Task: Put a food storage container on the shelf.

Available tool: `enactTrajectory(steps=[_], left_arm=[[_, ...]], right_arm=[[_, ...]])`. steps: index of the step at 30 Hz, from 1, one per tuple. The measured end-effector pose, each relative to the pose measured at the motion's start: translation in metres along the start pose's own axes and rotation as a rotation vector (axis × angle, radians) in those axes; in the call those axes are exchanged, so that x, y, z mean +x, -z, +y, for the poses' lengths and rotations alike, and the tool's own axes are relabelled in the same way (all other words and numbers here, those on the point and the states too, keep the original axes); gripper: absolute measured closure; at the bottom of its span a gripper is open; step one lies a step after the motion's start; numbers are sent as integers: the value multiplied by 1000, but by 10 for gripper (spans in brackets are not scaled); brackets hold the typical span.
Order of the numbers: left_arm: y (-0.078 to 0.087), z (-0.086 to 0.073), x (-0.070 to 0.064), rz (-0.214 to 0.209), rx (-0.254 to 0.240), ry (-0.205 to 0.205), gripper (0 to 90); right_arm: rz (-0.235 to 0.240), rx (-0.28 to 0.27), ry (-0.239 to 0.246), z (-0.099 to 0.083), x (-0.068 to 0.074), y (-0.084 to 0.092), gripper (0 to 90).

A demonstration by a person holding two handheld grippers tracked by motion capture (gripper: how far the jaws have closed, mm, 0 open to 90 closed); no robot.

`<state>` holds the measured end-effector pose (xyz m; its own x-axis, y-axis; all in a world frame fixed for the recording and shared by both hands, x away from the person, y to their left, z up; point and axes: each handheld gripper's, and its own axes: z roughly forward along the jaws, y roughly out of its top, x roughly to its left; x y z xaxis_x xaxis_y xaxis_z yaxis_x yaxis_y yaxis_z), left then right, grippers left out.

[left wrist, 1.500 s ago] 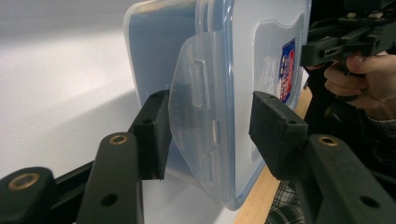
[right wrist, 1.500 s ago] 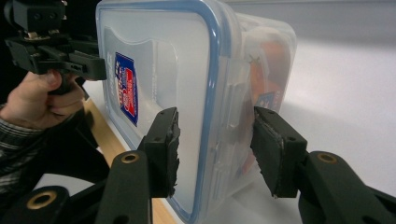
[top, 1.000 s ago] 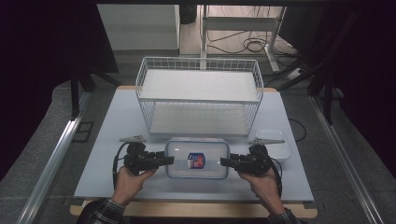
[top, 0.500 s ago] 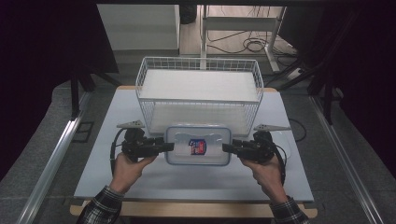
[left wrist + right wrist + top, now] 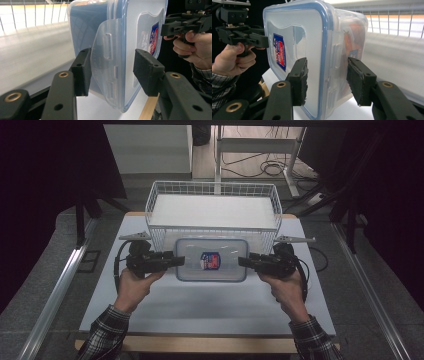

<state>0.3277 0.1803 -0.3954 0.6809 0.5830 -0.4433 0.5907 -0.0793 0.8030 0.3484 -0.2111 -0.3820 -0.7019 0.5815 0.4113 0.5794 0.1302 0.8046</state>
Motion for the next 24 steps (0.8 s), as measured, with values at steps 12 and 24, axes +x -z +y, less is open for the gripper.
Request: enactTrajectory(steps=[12, 24], left_arm=[[6, 25, 1, 12, -18, 0, 500], [10, 67, 3, 16, -33, -19, 500]], right_arm=[[5, -35, -3, 30, -1, -1, 522], [0, -57, 13, 68, -2, 2, 522]])
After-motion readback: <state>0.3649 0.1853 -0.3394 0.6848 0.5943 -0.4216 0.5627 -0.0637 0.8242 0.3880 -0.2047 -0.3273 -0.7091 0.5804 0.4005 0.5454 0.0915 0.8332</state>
